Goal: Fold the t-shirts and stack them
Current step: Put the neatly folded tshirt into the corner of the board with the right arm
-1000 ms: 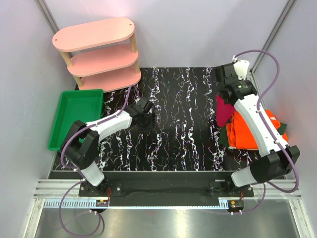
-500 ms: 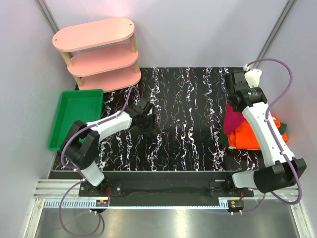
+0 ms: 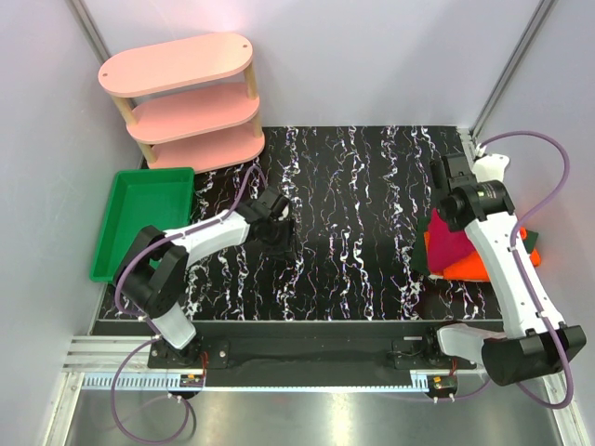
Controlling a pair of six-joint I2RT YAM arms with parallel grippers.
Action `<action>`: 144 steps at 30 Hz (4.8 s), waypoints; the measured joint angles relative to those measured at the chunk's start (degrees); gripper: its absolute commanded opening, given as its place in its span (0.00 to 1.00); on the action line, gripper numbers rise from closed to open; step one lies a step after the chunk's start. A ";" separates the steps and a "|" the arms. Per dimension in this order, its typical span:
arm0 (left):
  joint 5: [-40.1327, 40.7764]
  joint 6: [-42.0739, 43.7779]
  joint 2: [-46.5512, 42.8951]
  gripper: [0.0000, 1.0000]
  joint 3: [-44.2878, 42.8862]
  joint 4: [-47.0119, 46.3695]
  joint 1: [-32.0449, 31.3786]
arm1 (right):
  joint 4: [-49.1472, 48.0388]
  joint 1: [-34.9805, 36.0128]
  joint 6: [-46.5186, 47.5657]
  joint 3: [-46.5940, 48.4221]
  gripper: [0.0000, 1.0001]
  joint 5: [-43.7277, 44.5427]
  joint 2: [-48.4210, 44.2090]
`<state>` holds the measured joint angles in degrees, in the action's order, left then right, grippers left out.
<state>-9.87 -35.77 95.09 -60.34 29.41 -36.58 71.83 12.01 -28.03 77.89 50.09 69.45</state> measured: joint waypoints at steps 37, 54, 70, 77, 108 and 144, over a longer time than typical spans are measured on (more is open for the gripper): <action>-4.42 -0.48 -3.63 0.48 2.32 -1.36 -3.13 | 4.33 -20.11 -12.20 -6.82 0.00 -11.08 3.06; -4.74 -0.52 -3.41 0.47 2.32 -1.31 -5.62 | -2.99 -18.95 1.70 6.49 0.00 -10.21 2.67; -4.74 -0.59 -3.41 0.47 2.32 -1.20 -6.01 | 1.68 -24.74 -6.73 -5.53 0.00 -7.63 2.14; -5.07 -0.66 -3.41 0.46 2.32 -1.20 -6.88 | 1.95 -29.90 -8.09 -6.38 0.00 -9.25 1.31; -6.95 0.42 -3.65 0.46 2.82 -0.76 -6.93 | -0.37 -33.31 -9.01 3.32 0.73 -18.49 3.48; -4.55 -0.17 -6.10 0.45 0.81 3.89 -8.72 | -16.57 -35.28 -9.42 -11.19 0.65 -29.57 19.12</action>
<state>-14.41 -35.94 88.99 -59.53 33.30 -45.30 55.27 -23.27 -37.45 66.70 20.51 88.58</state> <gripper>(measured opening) 0.458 0.655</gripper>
